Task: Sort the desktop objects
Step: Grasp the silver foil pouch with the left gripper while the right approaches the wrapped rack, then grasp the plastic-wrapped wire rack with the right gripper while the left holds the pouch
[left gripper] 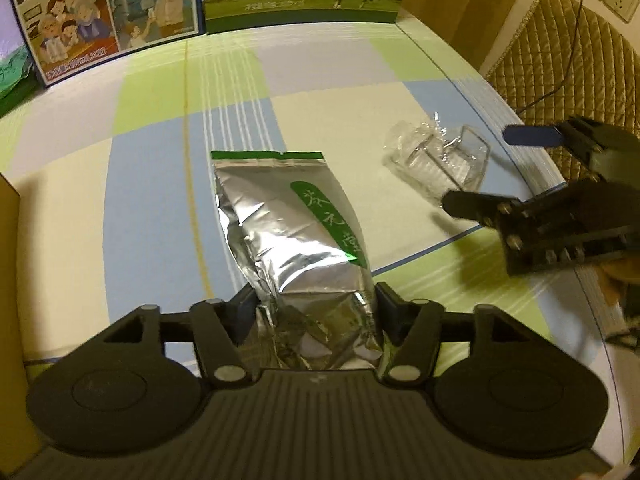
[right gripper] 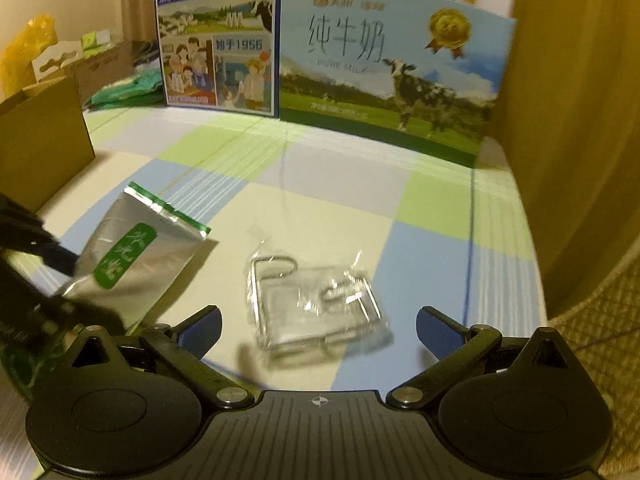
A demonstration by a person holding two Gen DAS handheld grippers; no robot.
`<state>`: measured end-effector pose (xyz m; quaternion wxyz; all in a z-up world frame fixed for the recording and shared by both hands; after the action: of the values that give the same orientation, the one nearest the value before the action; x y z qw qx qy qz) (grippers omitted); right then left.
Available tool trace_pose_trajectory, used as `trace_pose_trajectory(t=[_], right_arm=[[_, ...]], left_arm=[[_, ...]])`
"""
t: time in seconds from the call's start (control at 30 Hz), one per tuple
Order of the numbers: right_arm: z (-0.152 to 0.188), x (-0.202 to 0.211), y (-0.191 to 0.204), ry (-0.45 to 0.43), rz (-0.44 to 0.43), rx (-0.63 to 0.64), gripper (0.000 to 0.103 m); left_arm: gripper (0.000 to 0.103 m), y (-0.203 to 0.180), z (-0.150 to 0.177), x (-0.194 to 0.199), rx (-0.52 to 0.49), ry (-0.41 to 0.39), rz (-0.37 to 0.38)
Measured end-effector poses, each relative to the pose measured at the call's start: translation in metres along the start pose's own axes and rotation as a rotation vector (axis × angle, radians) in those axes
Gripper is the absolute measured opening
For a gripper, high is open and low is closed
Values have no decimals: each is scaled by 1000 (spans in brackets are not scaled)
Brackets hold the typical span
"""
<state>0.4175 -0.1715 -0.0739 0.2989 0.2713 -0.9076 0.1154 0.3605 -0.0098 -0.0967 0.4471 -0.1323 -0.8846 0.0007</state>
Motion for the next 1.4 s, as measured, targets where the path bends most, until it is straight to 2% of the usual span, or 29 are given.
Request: trace_pose_trajectory(t=[0.23,0.27,0.33,0.37,0.43,0.5,0.6,0.7,0.83,0.97,1.13,1.27,1.4], right_arm=[[-1,-21,-1,48,-31,23,99],[-2,-21,0,49,-31,19,97],[-1,-23,0,64,-38,12,81],[-1,-22,1,68,-34,17,77],[0,-20,2,68,-30,15,69],[2,-17,4,74,-21,1,68],[7,-9,13,97,11,-1,67],[17,7,25,118,37,-29,67],[36,35,49,131,17,-36,67],[65,72,75,149,18,-23,67],[99,120,98,161,53,-89,67],[121,157,114,172,72,-148,67],[137,182,131,176,84,-151,68]], left_arm=[[66,2,-3,-2,-9,-5,12],[66,2,-3,-2,-12,-4,13],[67,2,-3,-2,-14,-3,14],[67,2,-4,-2,-12,-2,11],[64,3,-3,-1,-9,-3,9],[55,2,-3,1,-9,-5,16],[50,0,1,6,-6,0,17],[50,-4,16,17,-17,9,36],[50,-5,54,46,5,22,63],[50,-14,93,79,2,41,72],[51,-26,135,114,-20,62,67],[58,-31,156,128,-8,76,69],[79,-31,167,132,-11,89,50]])
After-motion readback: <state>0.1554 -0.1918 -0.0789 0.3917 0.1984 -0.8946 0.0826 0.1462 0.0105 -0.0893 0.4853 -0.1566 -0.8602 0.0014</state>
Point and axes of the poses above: each gripper's, at about its wrist camera, not at the fingertips, and x roughly against the way its jaws point, y to its left, z to its underside, the point moved 3 cm from there along -x, roughly the way its jaws point, and after that the axes turned 9 degrees about -y, right-handed, at the moved point
